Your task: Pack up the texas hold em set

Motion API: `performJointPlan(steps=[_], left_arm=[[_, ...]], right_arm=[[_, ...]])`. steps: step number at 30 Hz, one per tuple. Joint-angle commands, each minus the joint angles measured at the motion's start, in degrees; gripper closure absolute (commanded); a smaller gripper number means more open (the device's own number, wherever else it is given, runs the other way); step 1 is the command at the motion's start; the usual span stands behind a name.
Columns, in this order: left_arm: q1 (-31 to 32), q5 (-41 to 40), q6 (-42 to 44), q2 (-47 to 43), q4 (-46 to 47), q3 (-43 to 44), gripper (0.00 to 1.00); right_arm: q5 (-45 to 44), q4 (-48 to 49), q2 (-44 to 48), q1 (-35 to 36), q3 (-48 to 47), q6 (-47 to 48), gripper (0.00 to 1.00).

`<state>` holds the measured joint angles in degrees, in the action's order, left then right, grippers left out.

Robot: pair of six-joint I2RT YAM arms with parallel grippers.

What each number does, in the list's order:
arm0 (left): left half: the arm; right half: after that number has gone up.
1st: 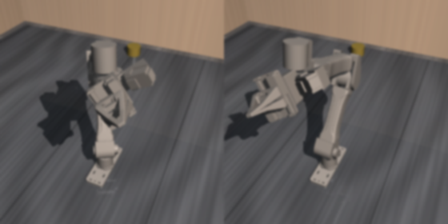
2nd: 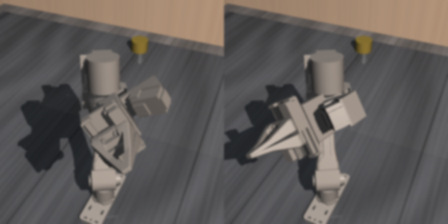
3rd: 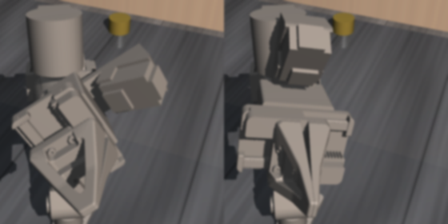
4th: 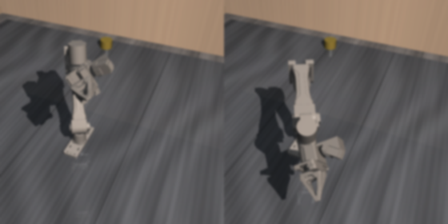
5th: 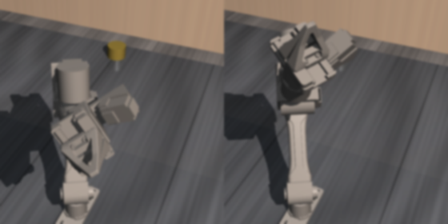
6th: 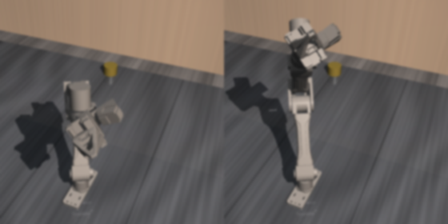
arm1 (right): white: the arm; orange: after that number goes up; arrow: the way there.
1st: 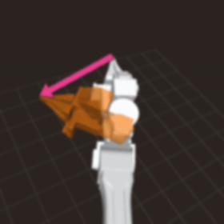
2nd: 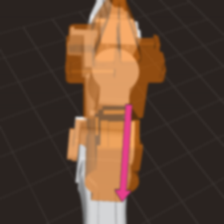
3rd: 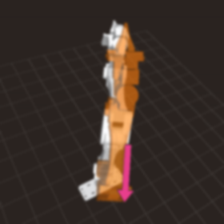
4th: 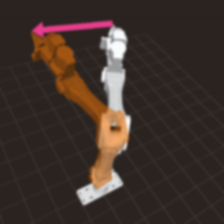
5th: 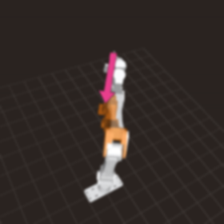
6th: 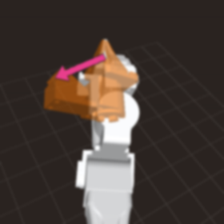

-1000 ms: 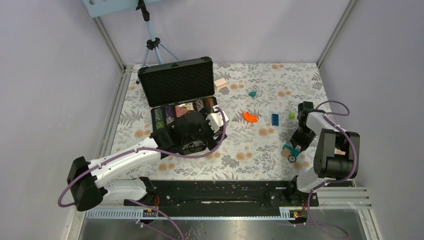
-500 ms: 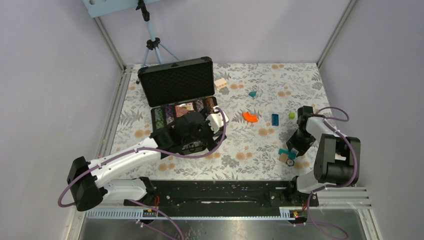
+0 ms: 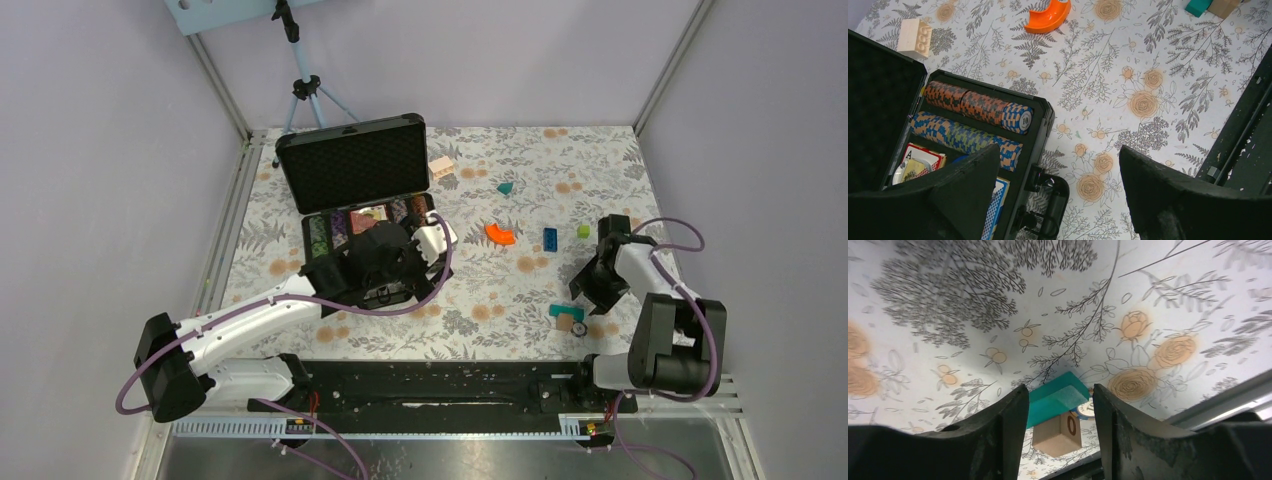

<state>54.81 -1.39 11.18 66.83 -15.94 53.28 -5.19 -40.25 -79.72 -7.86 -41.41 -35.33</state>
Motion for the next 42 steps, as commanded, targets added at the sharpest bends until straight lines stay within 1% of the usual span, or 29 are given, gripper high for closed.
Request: performJointPlan(steps=[1,3,6,8,11,14,16,19,22,23,24,26,27,30,34,35,40,42], left_arm=[[0.2,-1.4,-1.8,-0.7,4.0,1.9,0.11],[0.1,-1.1,-2.0,-1.0,4.2,2.2,0.11],[0.1,-0.7,-1.8,-1.6,4.3,2.2,0.11],[0.2,-0.7,-1.7,-2.2,4.1,2.1,0.11],[0.2,-1.4,-1.7,-3.5,5.0,0.9,0.1],[0.0,-2.2,-2.8,-4.6,7.2,0.1,0.08],[-1.7,0.3,-5.7,-4.5,9.0,0.1,0.07],[-5.7,8.9,-13.4,-1.5,13.0,1.4,0.07],[-6.2,13.8,-18.0,3.7,17.0,3.9,0.1],[-6.1,15.3,-19.6,5.7,19.6,4.3,0.1],[-5.7,16.6,-21.7,8.0,24.1,4.4,0.11],[-4.2,17.9,-22.9,13.4,30.1,5.4,0.11],[-3.1,18.0,-22.6,16.5,31.1,7.2,0.12],[0.1,19.9,-21.2,28.0,28.2,17.1,0.13],[4.0,25.4,-20.8,44.4,26.0,30.1,0.17],[4.9,26.3,-20.5,47.3,25.4,32.7,0.18],[8.4,26.9,-18.2,56.2,27.0,39.6,0.18],[9.2,27.9,-16.8,59.0,25.1,43.3,0.19]], right_arm=[[-7.9,-4.6,5.5,0.4,-6.5,-2.1,0.42],[-10.6,-6.2,6.5,0.4,-8.5,-2.6,0.4],[-10.3,-6.2,6.5,0.4,-8.0,-4.4,0.4],[-7.0,-2.9,6.7,0.4,-4.8,-5.4,0.41],[-2.9,3.3,10.1,0.4,-0.8,-5.5,0.43],[-3.1,4.4,14.5,0.3,-0.7,-5.3,0.43],[-3.7,1.8,15.9,0.2,-3.5,-4.9,0.43],[-4.1,-3.0,16.9,0.1,-8.8,-4.0,0.43],[-3.6,-7.6,17.5,-0.9,-13.8,-3.7,0.43],[-2.9,-8.8,17.9,-1.4,-15.2,-3.5,0.43],[-2.0,-9.9,18.4,-2.4,-16.4,-3.2,0.43],[-0.2,-12.1,20.0,-4.5,-19.3,-2.5,0.42],[0.7,-13.3,21.1,-5.7,-21.1,-2.0,0.42],[2.2,-16.4,23.6,-7.9,-28.1,-1.3,0.42],[4.9,-19.1,24.5,-8.4,-35.2,-1.1,0.42],[6.2,-19.7,24.5,-8.4,-36.5,-1.0,0.42],[8.1,-21.1,25.1,-8.5,-40.0,-0.2,0.41],[8.1,-21.2,25.4,-8.5,-40.5,0.3,0.41]])
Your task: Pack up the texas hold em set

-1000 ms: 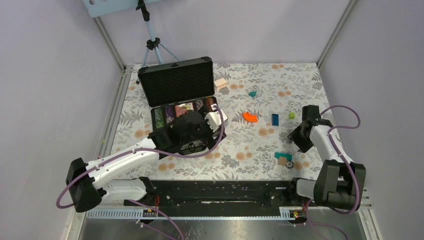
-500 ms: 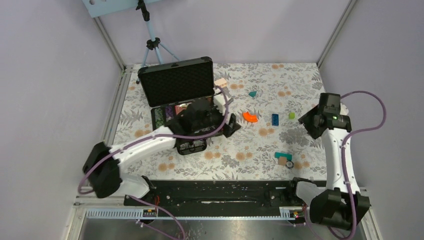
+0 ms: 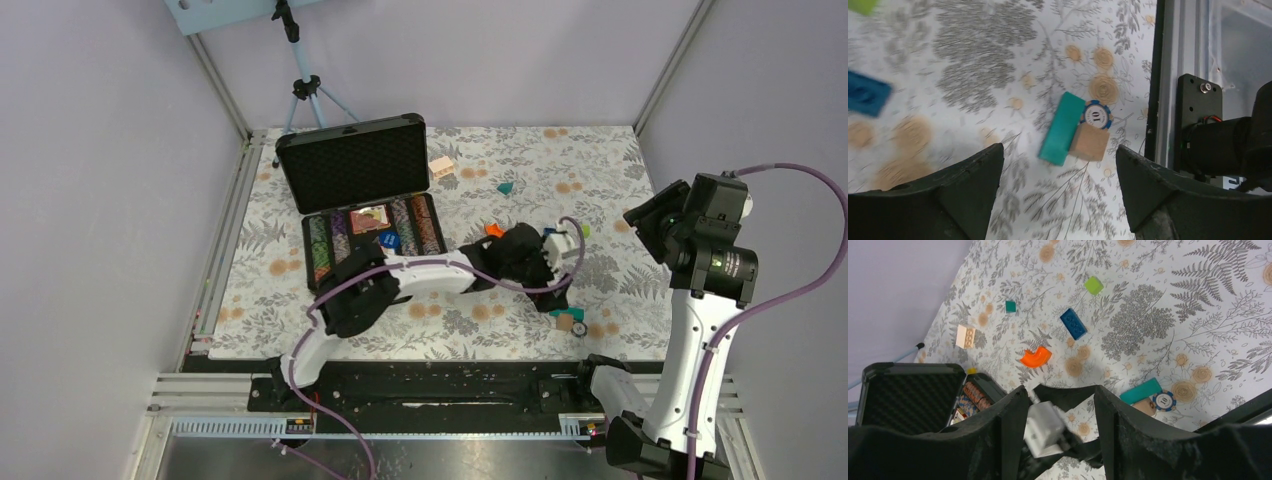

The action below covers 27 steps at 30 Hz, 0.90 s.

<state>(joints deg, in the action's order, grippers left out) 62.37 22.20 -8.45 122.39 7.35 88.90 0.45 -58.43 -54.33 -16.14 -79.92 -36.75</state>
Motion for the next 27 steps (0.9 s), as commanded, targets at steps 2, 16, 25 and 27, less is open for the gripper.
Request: performJointPlan(steps=[2,16,25,27], left_arm=[[2.2,4.8,4.7,6.0,-0.8,10.7,0.2],[5.8,2.2,11.4,15.5,-6.7,24.0,0.35],[8.6,2.3,18.3,18.8,-12.1,28.3,0.35],[8.6,2.7,18.3,19.5,-12.1,28.7,0.18]], right_arm=[[2.2,-3.0,-0.1,-0.2,-1.9,2.1,0.41],[3.9,-0.8,-1.0,-0.2,2.8,3.5,0.41],[4.6,0.9,-1.3,-0.1,5.4,3.8,0.41],[4.8,1.2,-1.4,-0.2,5.9,4.0,0.41]])
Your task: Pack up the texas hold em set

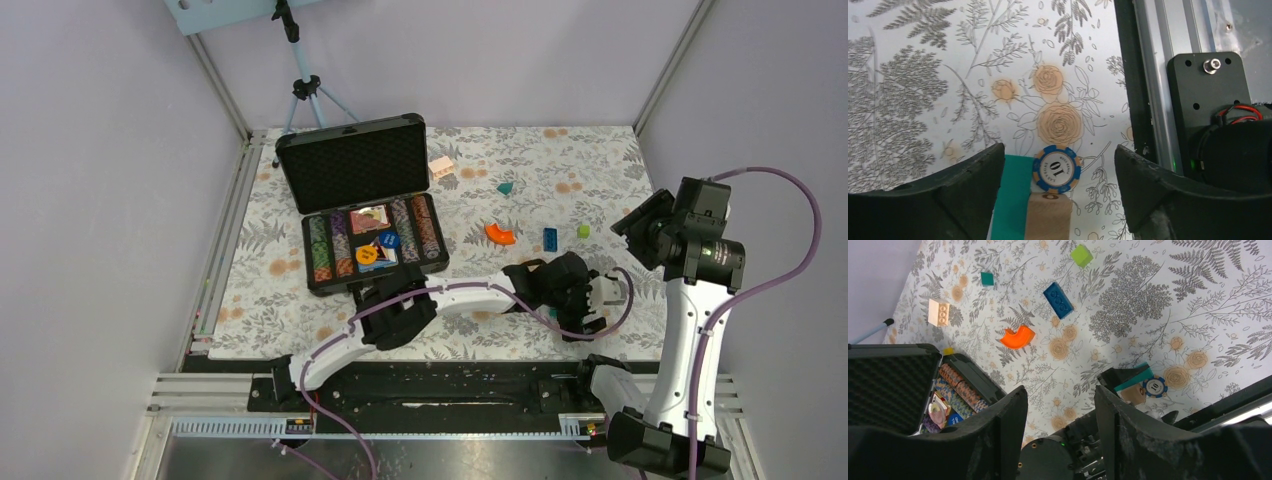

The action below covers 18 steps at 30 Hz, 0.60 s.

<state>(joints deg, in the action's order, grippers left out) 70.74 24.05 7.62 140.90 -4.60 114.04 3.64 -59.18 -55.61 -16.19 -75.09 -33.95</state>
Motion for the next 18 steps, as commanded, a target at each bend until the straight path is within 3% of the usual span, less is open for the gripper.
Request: performJointPlan(steps=[1,3,11,18], left_arm=[[0.3,1.1,2.2,1.3,-0.2,3.8,0.13],[0.4,1.2,2.1,2.1,-0.4,4.6,0.1],[0.7,1.1,3.5,3.5,0.0,5.4,0.2],[1.2,1.7,8.4,3.9,-4.9,7.3,0.47]], right_arm=[[1.7,2.0,-0.2,-0.1,1.2,1.2,0.41],[1.8,2.0,-0.3,-0.2,1.5,1.5,0.41],[2.1,2.6,-0.9,-0.2,2.2,2.0,0.41],[2.1,2.6,-1.3,-0.2,1.9,2.2,0.41]])
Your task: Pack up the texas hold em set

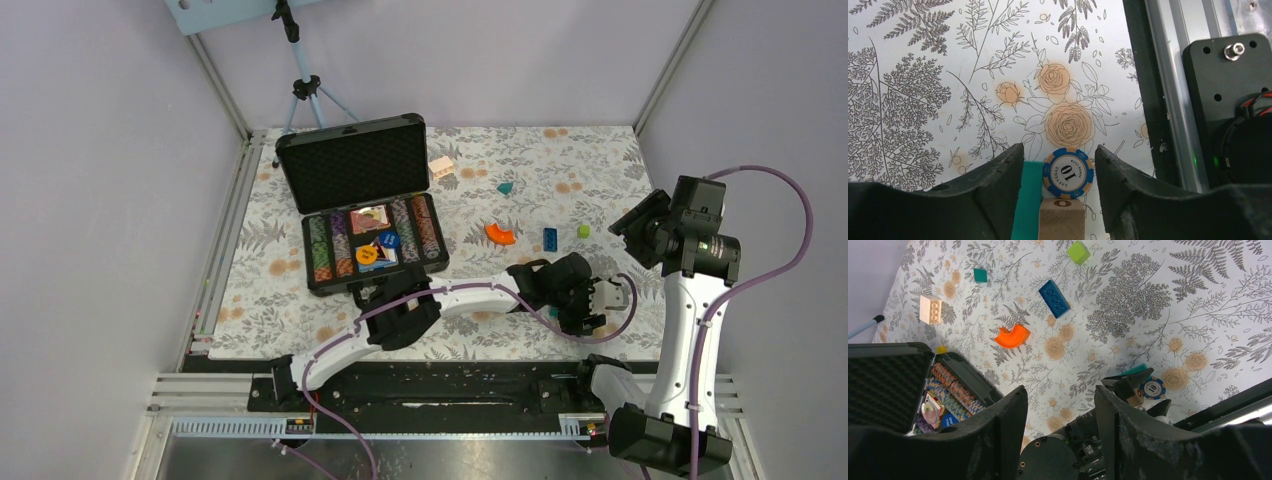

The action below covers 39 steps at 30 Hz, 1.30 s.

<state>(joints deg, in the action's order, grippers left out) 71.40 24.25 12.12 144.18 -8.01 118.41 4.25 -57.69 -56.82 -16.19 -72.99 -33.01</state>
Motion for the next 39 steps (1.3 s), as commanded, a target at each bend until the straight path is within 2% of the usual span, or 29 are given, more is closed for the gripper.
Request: performJointPlan(steps=[1,4,11,19,25,34,39], left_arm=[[0.7,1.8,4.7,0.5,-2.2,3.2,0.53],[0.6,2.8,6.3,0.1,-3.2,2.7,0.62],[-0.7,2.6,6.2,-3.8,-1.7,-4.6,0.58],[-4.2,3.3,4.5,-7.0,-1.1,-11.2,0.65],[-6.1,2.6,5.9,-8.4,-5.9,-14.4,0.82],[-12.0,-0.6,2.4,-17.2,0.7,-30.4,0.82],[-15.9,-1.1,1.8,-21.8,1.3,-32.7,0.82]], right_arm=[[1.5,1.1,-0.2,-0.1,-0.2,1.3,0.41],[1.7,1.0,-0.3,-0.1,-0.1,1.3,0.41],[2.3,1.2,0.1,-0.2,-0.1,1.2,0.4],[5.0,2.6,0.3,-0.2,1.1,0.1,0.41],[5.1,3.0,0.5,-0.1,1.2,0.1,0.4],[6.9,4.2,0.0,-0.2,2.7,0.2,0.4],[5.7,4.1,0.1,-0.1,3.2,1.9,0.39]])
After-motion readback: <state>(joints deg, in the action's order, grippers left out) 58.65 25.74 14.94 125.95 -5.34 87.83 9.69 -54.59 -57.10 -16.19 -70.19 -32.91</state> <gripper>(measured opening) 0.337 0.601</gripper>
